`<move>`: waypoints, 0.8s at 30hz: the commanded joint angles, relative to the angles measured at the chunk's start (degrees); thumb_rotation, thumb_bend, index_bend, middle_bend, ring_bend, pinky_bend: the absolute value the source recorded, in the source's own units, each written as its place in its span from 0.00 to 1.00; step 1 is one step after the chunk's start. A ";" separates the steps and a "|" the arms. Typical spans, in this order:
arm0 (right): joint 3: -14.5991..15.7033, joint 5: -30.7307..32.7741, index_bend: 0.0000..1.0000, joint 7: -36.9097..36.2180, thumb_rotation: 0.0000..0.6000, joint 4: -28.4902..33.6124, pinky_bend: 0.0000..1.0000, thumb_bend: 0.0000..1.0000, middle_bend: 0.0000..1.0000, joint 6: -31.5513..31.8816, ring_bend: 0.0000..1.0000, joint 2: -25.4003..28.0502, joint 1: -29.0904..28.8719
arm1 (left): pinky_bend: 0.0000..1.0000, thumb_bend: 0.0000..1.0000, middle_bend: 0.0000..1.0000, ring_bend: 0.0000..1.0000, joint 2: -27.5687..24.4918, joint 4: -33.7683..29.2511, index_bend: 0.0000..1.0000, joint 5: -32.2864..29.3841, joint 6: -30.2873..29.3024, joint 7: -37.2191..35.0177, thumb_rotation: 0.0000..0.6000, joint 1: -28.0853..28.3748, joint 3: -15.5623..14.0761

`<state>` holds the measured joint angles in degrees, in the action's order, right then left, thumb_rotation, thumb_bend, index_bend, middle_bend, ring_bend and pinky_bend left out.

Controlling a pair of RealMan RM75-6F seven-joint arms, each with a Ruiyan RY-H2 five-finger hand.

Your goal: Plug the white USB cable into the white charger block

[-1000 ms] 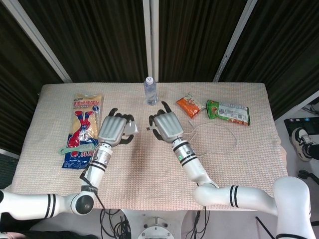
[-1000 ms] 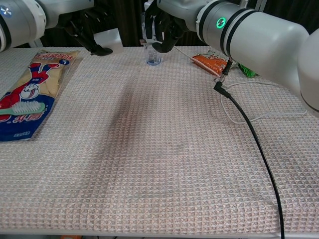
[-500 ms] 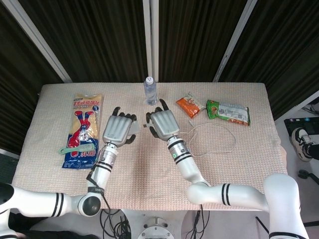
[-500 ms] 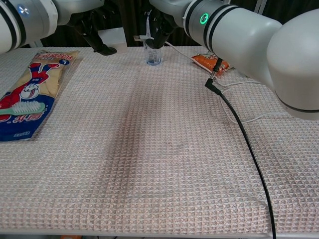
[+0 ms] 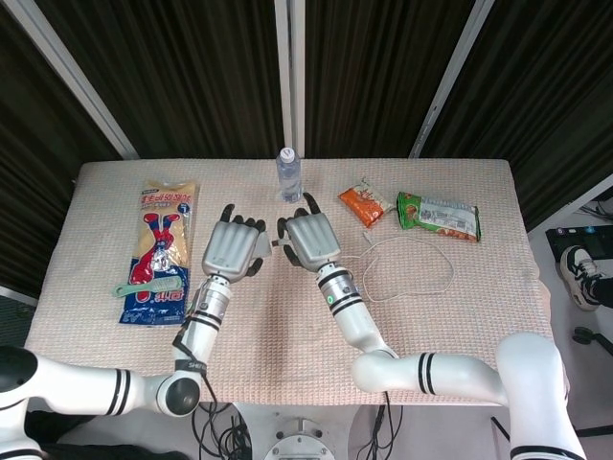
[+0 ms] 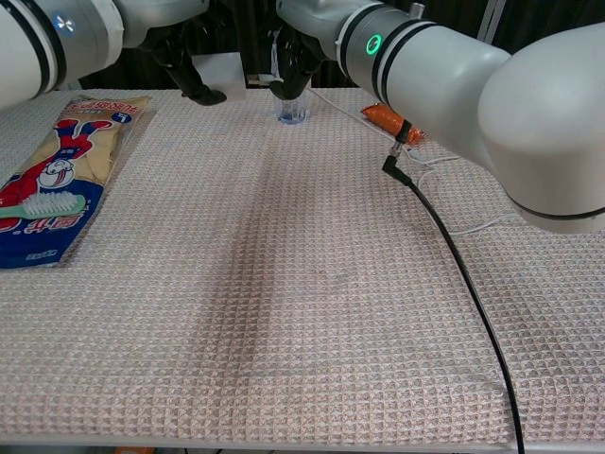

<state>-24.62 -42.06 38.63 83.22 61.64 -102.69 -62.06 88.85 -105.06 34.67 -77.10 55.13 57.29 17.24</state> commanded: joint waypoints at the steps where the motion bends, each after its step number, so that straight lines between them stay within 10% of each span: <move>1: 0.15 0.12 0.63 -0.34 1.00 -0.26 0.00 0.40 0.53 -0.09 0.30 -0.11 -0.16 | 0.13 0.25 0.51 0.32 0.13 0.22 0.45 -0.05 -0.09 0.24 0.93 0.20 -0.17; 24: 1.08 0.24 0.63 -1.06 1.00 -2.06 0.00 0.40 0.53 0.26 0.30 -1.16 -1.59 | 0.13 0.25 0.51 0.32 0.51 0.85 0.45 -2.89 0.57 1.53 0.96 1.76 -0.38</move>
<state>-23.55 -41.82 37.54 81.19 61.87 -103.81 -63.62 89.36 -104.24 31.83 -76.56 56.67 59.01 16.83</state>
